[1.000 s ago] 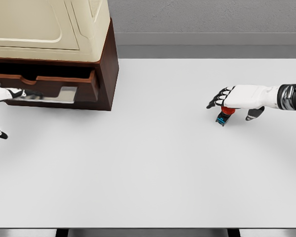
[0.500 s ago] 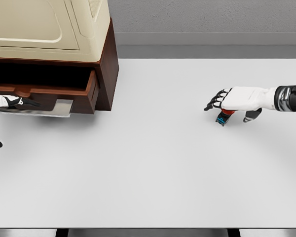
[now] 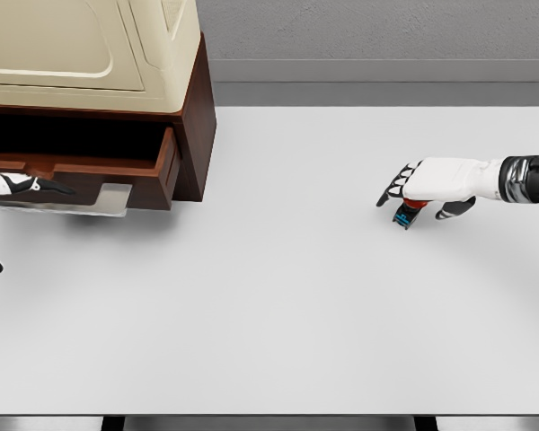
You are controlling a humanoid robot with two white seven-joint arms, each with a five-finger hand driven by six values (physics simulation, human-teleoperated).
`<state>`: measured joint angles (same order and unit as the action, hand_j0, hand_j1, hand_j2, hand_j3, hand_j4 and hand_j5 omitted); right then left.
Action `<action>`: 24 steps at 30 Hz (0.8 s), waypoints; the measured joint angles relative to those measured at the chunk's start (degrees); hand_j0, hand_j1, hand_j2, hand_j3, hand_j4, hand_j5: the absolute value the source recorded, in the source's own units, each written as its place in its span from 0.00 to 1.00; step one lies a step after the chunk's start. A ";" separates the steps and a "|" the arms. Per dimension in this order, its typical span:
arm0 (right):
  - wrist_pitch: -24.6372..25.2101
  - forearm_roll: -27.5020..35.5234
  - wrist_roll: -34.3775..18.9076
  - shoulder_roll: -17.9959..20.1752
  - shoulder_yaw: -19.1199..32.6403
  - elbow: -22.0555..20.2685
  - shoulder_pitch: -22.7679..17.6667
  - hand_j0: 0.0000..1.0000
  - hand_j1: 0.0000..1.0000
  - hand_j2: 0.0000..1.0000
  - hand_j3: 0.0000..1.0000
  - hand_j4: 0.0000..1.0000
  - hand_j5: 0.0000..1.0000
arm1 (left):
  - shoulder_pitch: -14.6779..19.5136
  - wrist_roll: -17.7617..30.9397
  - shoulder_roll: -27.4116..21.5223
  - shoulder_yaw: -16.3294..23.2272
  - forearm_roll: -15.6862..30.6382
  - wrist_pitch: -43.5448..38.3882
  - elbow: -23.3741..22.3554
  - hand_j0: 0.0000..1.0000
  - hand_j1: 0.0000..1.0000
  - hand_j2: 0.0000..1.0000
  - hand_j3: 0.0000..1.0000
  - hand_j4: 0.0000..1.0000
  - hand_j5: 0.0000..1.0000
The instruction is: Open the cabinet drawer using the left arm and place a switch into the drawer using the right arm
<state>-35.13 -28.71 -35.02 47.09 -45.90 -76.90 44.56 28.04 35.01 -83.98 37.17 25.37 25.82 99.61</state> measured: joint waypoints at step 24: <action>0.00 0.18 0.00 -0.04 0.00 0.00 0.00 0.55 0.55 0.55 0.55 0.55 0.55 | 5.63 0.01 -1.37 -0.08 -0.84 9.34 1.33 1.00 1.00 1.00 1.00 1.00 1.00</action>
<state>-35.13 -28.52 -35.01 47.05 -45.91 -76.90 44.56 33.67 35.02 -85.35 37.09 24.53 35.17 100.94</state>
